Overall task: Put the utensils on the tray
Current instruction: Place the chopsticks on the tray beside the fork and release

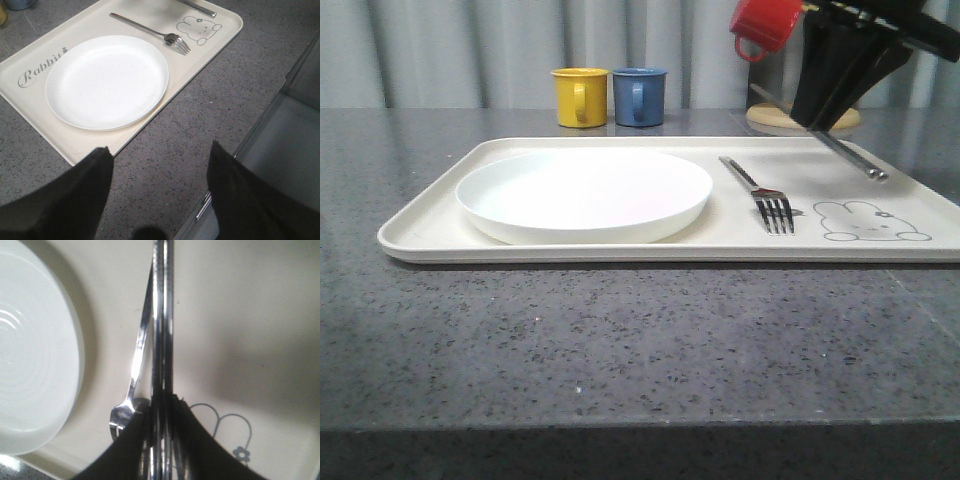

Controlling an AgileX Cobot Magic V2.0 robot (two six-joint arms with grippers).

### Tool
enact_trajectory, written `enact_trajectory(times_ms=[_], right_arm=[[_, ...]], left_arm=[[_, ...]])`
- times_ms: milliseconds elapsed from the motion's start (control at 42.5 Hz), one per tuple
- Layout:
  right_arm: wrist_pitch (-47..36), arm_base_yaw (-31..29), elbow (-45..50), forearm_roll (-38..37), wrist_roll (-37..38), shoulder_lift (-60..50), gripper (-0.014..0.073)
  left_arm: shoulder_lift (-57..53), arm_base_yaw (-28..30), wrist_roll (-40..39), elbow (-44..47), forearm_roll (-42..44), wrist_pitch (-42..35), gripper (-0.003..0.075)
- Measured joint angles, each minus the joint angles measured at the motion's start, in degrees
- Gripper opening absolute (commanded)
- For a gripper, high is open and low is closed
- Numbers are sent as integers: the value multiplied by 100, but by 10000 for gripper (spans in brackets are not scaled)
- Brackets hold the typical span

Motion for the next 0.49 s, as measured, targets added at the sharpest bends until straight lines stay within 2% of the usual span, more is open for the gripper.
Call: enact_trajectory(times_ms=[259,330,494], right_arm=[[-11,-2,0,-2,660,551,43],[-11,-2,0,-2,725,597,100],[-17,-2,0,-38,766,618,309]], left_arm=[[0,0,0,0,0,0,417],[0,0,0,0,0,0,417],[0,0,0,0,0,0,417]])
